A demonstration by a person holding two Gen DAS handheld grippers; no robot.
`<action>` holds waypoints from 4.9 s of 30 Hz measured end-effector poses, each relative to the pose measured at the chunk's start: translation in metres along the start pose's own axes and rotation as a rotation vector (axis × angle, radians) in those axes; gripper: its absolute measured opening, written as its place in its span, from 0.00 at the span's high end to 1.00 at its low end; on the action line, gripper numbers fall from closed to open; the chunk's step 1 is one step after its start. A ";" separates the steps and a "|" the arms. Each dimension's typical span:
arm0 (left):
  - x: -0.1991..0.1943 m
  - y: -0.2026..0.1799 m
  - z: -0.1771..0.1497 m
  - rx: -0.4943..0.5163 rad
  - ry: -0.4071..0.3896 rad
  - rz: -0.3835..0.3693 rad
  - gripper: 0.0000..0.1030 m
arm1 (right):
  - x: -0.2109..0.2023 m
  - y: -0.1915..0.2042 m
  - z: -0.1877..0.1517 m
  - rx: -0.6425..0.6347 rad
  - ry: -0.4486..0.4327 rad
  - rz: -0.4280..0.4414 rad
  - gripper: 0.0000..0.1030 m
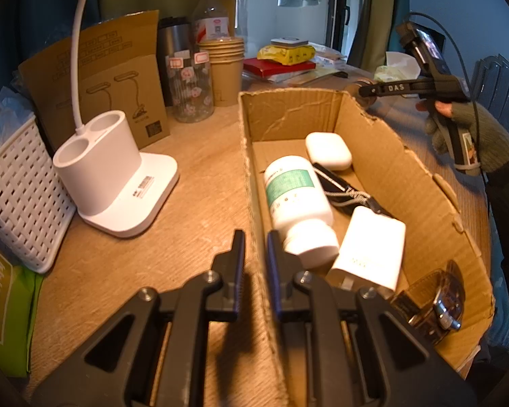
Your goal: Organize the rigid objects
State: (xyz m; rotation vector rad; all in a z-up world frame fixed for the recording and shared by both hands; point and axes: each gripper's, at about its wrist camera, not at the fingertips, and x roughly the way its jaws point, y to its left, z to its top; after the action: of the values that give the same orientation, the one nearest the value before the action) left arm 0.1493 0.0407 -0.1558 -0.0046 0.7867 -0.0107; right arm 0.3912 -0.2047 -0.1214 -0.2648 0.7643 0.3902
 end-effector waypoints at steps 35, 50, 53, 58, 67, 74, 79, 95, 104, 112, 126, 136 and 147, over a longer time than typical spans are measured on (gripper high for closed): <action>0.001 0.000 -0.001 0.000 0.002 -0.001 0.85 | -0.005 0.010 0.000 0.008 -0.018 -0.021 0.34; -0.001 0.000 0.001 0.004 0.002 0.004 0.85 | -0.066 0.051 -0.005 -0.009 -0.109 0.059 0.37; -0.002 0.001 0.001 0.005 0.001 0.005 0.85 | -0.077 0.063 -0.005 -0.041 -0.126 0.064 0.37; -0.002 0.001 0.001 0.006 0.001 0.006 0.85 | -0.081 0.076 -0.008 -0.071 -0.115 0.075 0.37; -0.002 0.001 0.002 0.006 0.001 0.007 0.85 | -0.107 0.103 -0.006 -0.118 -0.155 0.105 0.37; -0.003 0.000 0.003 0.007 0.001 0.009 0.85 | -0.117 0.135 -0.003 -0.173 -0.166 0.164 0.37; -0.003 0.001 0.003 0.008 0.000 0.009 0.85 | -0.111 0.162 -0.004 -0.217 -0.147 0.212 0.37; -0.003 0.000 0.003 0.008 0.000 0.010 0.85 | -0.081 0.200 -0.008 -0.306 -0.049 0.261 0.37; -0.001 0.000 0.003 0.006 0.003 0.009 0.85 | -0.066 0.218 -0.010 -0.371 0.001 0.250 0.37; -0.001 0.000 0.003 0.006 0.004 0.009 0.85 | -0.063 0.215 -0.009 -0.360 0.014 0.272 0.35; 0.000 -0.004 0.003 0.009 0.002 0.013 0.85 | -0.084 0.209 -0.006 -0.344 -0.036 0.267 0.30; -0.001 -0.004 0.003 0.010 0.000 0.015 0.85 | -0.102 0.177 -0.002 -0.278 -0.071 0.227 0.30; -0.001 -0.004 0.003 0.009 0.001 0.015 0.85 | -0.106 0.130 -0.003 -0.153 -0.080 0.187 0.30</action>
State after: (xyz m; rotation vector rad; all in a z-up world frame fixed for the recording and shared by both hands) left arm 0.1504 0.0369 -0.1532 0.0100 0.7874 0.0001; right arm 0.2634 -0.1157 -0.0593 -0.3199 0.6831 0.6345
